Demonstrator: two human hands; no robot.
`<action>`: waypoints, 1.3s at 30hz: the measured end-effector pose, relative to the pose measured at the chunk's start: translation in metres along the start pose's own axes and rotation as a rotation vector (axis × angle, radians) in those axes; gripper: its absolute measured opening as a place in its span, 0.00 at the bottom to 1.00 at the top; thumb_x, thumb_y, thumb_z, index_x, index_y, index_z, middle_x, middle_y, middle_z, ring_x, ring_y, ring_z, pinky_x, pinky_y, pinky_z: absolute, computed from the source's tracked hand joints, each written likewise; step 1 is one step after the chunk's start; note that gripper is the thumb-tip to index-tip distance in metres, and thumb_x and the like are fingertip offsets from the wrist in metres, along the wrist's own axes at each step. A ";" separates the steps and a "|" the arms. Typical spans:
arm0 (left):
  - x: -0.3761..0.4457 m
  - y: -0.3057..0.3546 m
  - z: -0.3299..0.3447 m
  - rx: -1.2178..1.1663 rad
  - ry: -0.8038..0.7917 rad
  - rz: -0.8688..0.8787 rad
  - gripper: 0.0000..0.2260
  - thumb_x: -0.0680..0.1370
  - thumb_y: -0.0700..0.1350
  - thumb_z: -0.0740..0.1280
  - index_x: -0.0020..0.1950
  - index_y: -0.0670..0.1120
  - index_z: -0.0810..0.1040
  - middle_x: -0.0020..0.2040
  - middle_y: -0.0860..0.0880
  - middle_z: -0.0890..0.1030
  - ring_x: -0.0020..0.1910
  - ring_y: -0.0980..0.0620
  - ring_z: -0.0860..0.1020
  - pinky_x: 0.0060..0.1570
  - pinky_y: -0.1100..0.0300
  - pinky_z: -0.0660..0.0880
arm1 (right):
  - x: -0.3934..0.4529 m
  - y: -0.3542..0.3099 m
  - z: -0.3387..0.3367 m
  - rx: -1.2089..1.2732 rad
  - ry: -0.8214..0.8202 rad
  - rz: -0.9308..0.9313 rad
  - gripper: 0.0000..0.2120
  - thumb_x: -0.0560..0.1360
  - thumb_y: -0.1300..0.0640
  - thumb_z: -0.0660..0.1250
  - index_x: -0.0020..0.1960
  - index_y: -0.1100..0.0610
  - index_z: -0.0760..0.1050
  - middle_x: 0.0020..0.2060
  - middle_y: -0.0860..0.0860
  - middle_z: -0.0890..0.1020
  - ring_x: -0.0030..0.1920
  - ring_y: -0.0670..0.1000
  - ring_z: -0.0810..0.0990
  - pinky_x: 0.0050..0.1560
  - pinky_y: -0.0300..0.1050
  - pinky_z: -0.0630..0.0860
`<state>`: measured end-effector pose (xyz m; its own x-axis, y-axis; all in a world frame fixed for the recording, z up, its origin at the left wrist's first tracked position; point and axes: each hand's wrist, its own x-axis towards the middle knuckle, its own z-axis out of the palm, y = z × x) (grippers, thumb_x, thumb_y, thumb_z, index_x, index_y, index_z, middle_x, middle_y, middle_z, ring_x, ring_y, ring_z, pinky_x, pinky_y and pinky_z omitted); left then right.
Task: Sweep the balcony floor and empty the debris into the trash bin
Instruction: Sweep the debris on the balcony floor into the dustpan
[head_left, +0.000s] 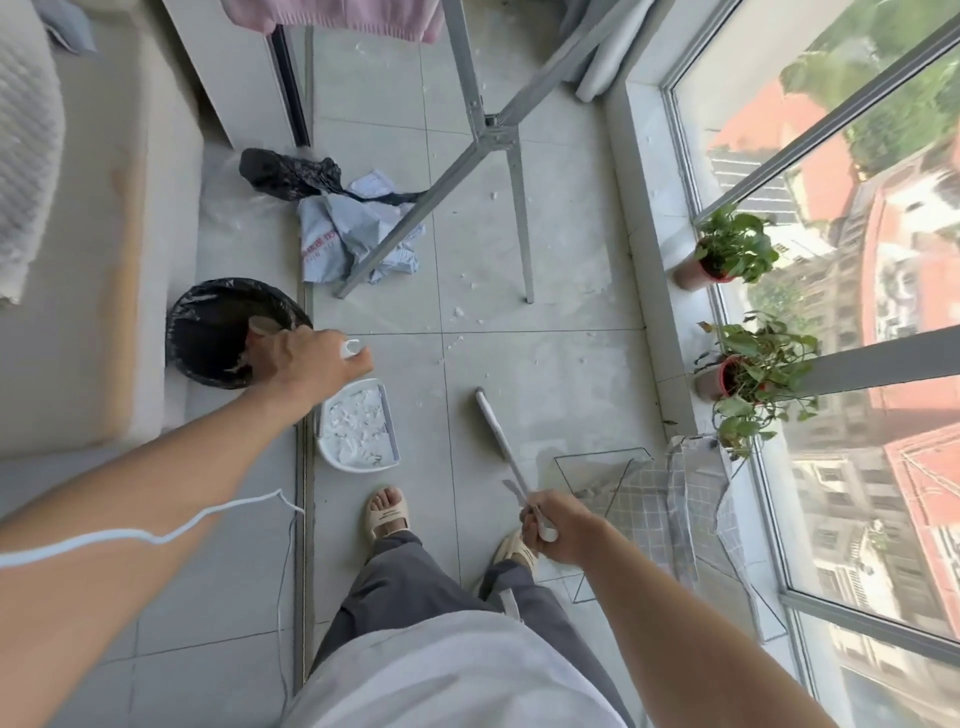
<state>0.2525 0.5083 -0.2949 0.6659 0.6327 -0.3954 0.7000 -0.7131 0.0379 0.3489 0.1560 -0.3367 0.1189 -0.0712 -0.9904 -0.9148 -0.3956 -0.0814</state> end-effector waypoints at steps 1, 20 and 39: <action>0.002 -0.001 0.000 -0.006 -0.006 -0.007 0.26 0.72 0.67 0.52 0.48 0.51 0.81 0.47 0.40 0.81 0.47 0.39 0.79 0.52 0.52 0.74 | -0.002 0.006 0.009 -0.032 -0.011 0.025 0.05 0.78 0.66 0.55 0.46 0.61 0.68 0.31 0.55 0.72 0.19 0.47 0.71 0.20 0.34 0.68; 0.019 -0.010 0.001 0.024 0.029 0.007 0.26 0.76 0.66 0.54 0.51 0.49 0.82 0.47 0.40 0.82 0.47 0.40 0.79 0.42 0.56 0.68 | -0.026 -0.024 0.033 -0.321 -0.023 0.027 0.07 0.79 0.64 0.55 0.46 0.62 0.70 0.27 0.52 0.70 0.23 0.47 0.66 0.19 0.36 0.64; -0.004 0.037 -0.005 0.064 -0.063 0.011 0.27 0.74 0.68 0.53 0.53 0.50 0.81 0.49 0.44 0.81 0.48 0.43 0.79 0.41 0.56 0.68 | -0.048 -0.047 -0.060 0.114 -0.297 0.030 0.08 0.78 0.66 0.54 0.44 0.63 0.72 0.26 0.53 0.71 0.19 0.45 0.69 0.16 0.32 0.64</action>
<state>0.2771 0.4814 -0.2873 0.6545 0.6057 -0.4525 0.6736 -0.7390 -0.0149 0.4088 0.1232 -0.2785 -0.0111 0.1963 -0.9805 -0.9557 -0.2906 -0.0474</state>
